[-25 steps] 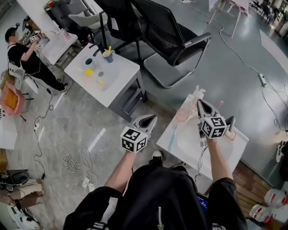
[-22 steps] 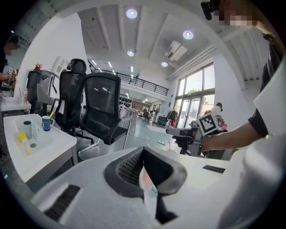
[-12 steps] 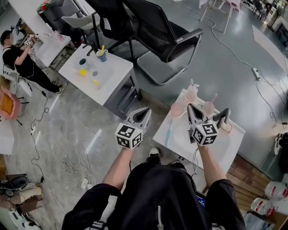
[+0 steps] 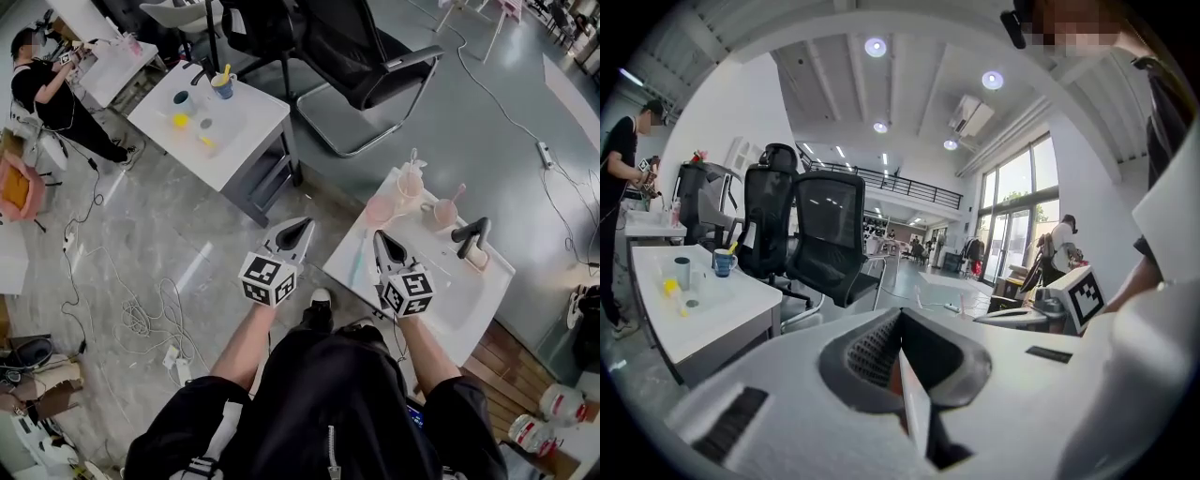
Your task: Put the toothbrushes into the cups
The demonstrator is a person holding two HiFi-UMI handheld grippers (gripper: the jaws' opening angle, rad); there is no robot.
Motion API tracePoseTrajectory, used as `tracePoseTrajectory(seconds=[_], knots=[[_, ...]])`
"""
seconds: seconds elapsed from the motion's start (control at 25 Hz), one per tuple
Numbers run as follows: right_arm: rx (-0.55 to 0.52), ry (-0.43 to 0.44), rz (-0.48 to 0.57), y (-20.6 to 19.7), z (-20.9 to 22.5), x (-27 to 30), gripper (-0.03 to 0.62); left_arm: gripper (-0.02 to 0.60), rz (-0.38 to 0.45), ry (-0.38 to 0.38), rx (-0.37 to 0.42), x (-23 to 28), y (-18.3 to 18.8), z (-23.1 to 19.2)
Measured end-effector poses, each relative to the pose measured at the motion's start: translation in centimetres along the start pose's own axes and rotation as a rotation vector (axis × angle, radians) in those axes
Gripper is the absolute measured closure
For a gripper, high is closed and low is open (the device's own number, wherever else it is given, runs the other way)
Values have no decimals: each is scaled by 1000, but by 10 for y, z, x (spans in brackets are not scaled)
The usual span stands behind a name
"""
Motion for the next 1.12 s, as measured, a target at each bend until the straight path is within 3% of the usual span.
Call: tracePoseTrajectory(seconds=[0.2,0.36,0.56,0.84,1.12], knots=[[7,-43,-189,-52,0,15,585,581,0,8,-7,-8,-11,1],[28,-77,-373,-89,4,27,496,581,2,17,-16,-17,-21,4],[7,-83,-570,-118,6,45,464,581,-14,30,-15,-25,-27,1],[-16,-86,-747,-135,7,62,459,581,-35,38,-30,-37,-34,-6],[-65,-108,-814,-137,11,64,534,581,-43,48,-39,-39,-39,-12]])
Point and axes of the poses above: the fingertips, and each gripper's own axes: x forward along the fingers, z to its right, y out of its top, the point moved 8 cm from there along -x, backward along the fingers, and after that the axes turned 3 degrees about -y, right-handed, at the moved point
